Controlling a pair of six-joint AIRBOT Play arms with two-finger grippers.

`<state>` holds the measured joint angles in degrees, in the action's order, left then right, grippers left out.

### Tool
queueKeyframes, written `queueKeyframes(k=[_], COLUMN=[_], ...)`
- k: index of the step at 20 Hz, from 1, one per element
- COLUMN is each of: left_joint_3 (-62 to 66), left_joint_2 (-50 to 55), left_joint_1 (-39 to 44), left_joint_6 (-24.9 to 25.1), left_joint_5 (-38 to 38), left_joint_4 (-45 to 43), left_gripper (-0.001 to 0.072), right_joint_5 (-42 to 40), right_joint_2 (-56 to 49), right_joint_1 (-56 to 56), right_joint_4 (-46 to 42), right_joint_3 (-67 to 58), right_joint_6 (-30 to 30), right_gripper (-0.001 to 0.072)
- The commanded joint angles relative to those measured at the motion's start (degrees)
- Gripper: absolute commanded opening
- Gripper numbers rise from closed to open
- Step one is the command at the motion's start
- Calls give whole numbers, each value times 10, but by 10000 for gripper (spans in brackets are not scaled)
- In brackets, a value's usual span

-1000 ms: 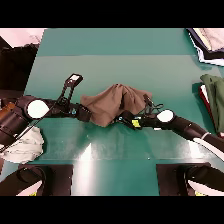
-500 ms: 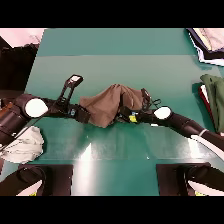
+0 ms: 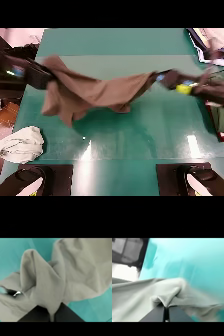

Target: Fold the shirts.

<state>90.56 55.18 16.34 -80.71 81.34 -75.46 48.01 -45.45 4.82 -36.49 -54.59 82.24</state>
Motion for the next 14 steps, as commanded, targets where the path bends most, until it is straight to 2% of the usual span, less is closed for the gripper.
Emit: queueKeyframes(k=[1, 5, 9, 11, 14], left_joint_3=[161, 272, 272, 236, 120], left_joint_2=[0, 0, 1, 1, 7], left_joint_1=[-10, -10, -10, -10, -10], left_joint_6=[12, -16, -19, -19, -7], left_joint_5=[95, 152, 178, 178, 168], left_joint_4=[-1, 88, 233, 218, 164], left_gripper=[30, 30, 29, 29, 29], right_joint_5=[155, 264, 331, 331, 382], right_joint_2=[67, 118, 124, 115, 64], right_joint_1=[-124, -261, -384, -400, -380], right_joint_4=[-71, -73, -73, -72, -72], right_joint_3=[-113, -213, -301, -321, -327], right_joint_6=[5, 7, 9, 24, 45], right_gripper=[18, 19, 19, 19, 19])
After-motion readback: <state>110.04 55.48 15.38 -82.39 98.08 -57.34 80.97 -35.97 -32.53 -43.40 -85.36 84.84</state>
